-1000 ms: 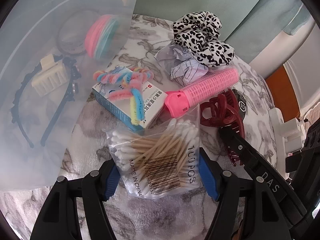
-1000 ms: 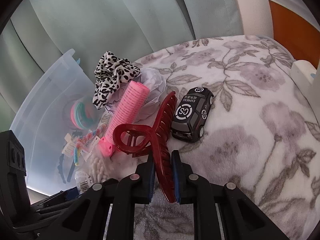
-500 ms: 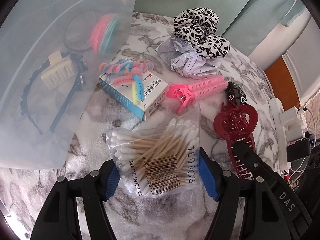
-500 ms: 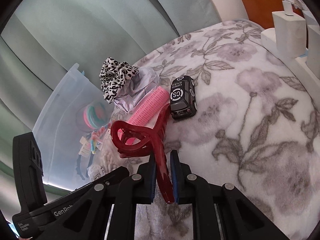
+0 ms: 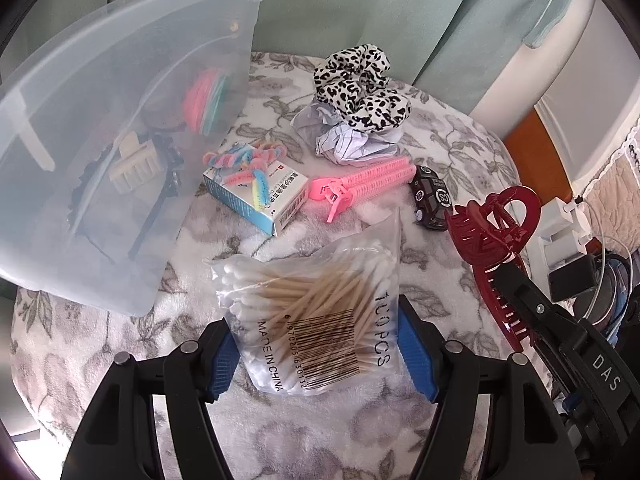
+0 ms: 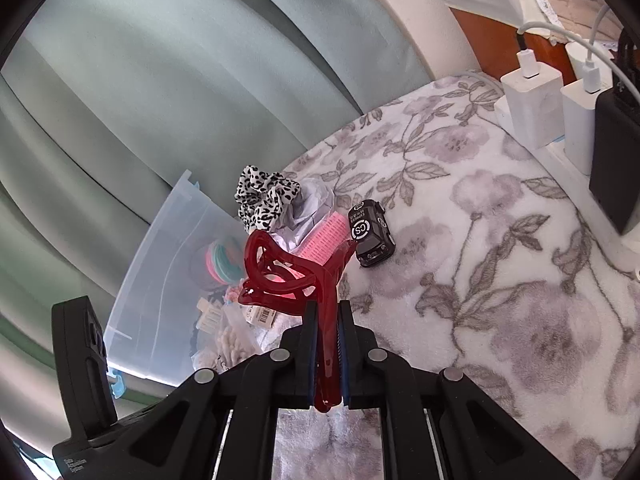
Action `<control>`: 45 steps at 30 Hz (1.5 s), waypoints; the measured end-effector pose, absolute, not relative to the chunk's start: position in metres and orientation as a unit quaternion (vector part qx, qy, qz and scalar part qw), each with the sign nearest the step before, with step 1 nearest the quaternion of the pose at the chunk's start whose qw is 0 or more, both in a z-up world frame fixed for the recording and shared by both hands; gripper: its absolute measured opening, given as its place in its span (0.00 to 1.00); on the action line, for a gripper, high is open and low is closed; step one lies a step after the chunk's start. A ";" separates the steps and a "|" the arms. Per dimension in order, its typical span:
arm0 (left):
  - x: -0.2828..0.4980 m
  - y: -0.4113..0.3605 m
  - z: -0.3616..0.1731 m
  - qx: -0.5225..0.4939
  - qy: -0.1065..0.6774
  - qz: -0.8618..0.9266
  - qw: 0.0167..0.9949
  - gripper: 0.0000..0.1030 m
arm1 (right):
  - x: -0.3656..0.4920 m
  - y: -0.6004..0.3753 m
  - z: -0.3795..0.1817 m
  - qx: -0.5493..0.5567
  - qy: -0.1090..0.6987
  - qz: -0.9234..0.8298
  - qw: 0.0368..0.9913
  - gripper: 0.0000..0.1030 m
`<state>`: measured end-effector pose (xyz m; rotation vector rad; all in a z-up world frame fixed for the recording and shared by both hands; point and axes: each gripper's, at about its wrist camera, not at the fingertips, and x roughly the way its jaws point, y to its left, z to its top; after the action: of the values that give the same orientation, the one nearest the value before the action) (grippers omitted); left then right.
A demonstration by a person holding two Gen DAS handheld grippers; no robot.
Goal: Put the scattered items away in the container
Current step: 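Lift swab bag and claw clip and carry both over the clear container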
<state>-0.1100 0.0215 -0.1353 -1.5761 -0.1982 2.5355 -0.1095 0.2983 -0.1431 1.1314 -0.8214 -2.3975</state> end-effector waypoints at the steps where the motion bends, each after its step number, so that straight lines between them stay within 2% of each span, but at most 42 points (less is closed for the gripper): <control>1: -0.114 0.017 -0.128 -0.522 -0.065 0.847 0.076 0.69 | -0.108 0.301 -0.140 0.397 -0.297 -0.849 0.182 0.09; 10: -0.110 0.023 -0.083 -0.472 -0.069 0.875 0.085 0.69 | -0.090 0.309 -0.088 0.339 -0.303 -0.870 0.191 0.09; 27: -0.072 -0.036 0.025 -0.331 -0.127 0.932 0.074 0.69 | -0.029 0.298 0.027 0.216 -0.304 -0.900 0.228 0.09; 37: -0.061 -0.102 0.093 -0.244 -0.224 0.943 0.041 0.69 | -0.016 0.285 0.096 0.136 -0.328 -0.896 0.266 0.09; 45: -0.058 -0.141 0.128 -0.200 -0.263 0.943 0.028 0.69 | -0.017 0.249 0.139 0.099 -0.320 -0.895 0.294 0.09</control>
<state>-0.0581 -0.1408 0.1282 -0.6172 -0.8116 2.9116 -0.0169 0.2493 0.1392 0.2627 -0.8521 -2.3838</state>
